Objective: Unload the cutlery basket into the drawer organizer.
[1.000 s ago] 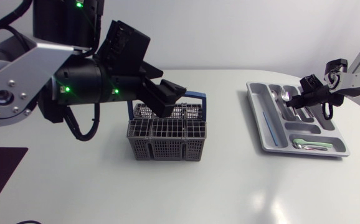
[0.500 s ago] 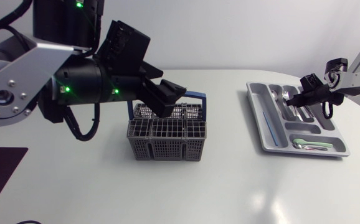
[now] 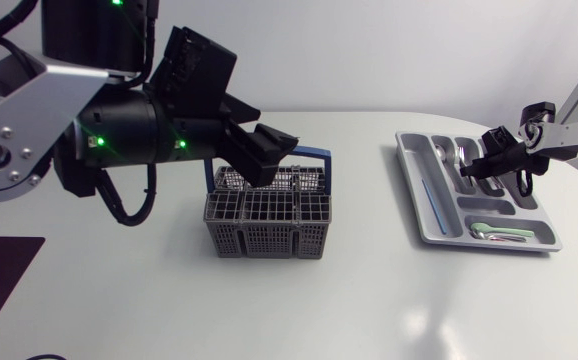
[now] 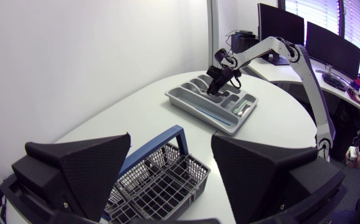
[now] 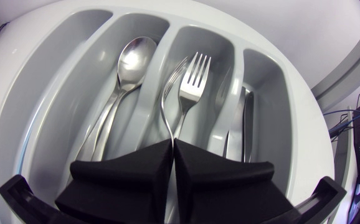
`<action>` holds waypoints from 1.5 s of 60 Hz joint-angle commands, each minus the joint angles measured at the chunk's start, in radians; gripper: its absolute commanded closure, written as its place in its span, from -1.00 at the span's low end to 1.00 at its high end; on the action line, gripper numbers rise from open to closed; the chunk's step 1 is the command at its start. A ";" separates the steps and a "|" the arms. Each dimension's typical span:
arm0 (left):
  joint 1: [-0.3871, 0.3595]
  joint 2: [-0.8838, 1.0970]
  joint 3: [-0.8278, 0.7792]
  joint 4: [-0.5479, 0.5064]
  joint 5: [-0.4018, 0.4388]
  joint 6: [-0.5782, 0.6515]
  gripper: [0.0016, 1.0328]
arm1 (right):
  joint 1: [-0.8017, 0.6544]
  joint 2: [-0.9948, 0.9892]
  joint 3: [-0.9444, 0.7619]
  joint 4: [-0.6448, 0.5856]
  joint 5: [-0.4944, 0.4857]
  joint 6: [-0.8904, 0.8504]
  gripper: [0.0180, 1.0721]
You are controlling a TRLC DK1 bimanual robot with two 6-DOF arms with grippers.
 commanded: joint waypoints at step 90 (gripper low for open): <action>0.012 -0.053 -0.012 -0.045 0.002 -0.003 -0.90 | 0.087 -0.472 -0.352 0.004 -0.005 0.031 -0.33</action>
